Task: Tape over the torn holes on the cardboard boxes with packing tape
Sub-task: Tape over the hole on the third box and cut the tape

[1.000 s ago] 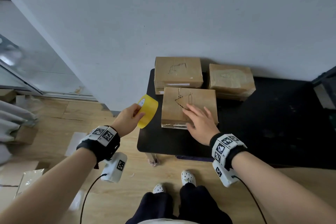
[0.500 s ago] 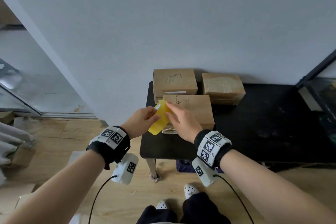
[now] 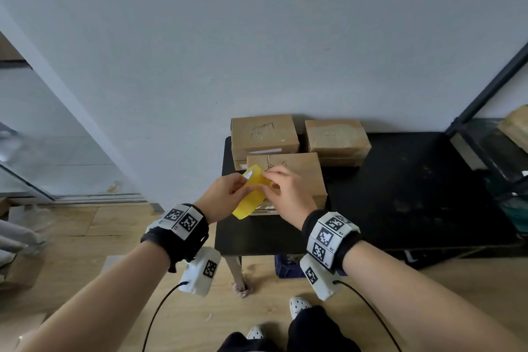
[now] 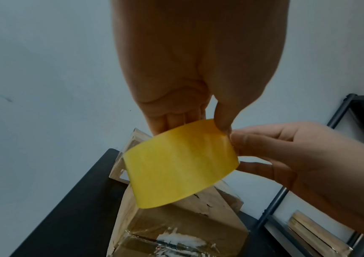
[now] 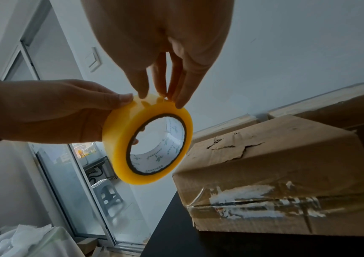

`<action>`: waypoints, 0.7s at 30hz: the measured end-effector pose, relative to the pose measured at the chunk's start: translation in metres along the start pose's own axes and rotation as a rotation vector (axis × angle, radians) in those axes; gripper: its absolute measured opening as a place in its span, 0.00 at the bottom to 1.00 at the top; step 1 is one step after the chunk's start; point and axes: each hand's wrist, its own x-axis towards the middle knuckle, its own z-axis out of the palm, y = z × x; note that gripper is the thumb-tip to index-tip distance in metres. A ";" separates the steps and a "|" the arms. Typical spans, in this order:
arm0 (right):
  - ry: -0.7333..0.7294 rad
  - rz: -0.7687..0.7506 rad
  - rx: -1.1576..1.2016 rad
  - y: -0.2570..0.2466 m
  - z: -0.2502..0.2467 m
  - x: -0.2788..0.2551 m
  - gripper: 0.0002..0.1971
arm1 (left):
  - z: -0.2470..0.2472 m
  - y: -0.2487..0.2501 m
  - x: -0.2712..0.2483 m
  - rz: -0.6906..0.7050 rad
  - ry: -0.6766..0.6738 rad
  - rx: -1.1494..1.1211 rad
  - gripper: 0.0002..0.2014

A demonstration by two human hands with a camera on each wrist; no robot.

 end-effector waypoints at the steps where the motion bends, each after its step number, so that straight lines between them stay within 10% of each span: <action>1: -0.002 0.010 0.003 0.000 -0.001 0.000 0.15 | 0.000 0.000 0.000 -0.002 -0.005 0.000 0.12; 12: -0.107 0.192 -0.105 -0.006 -0.002 -0.003 0.12 | 0.015 -0.005 -0.007 -0.030 -0.117 0.155 0.16; 21: -0.094 0.365 0.257 0.000 -0.002 -0.006 0.08 | 0.008 -0.013 -0.001 -0.065 -0.093 0.185 0.12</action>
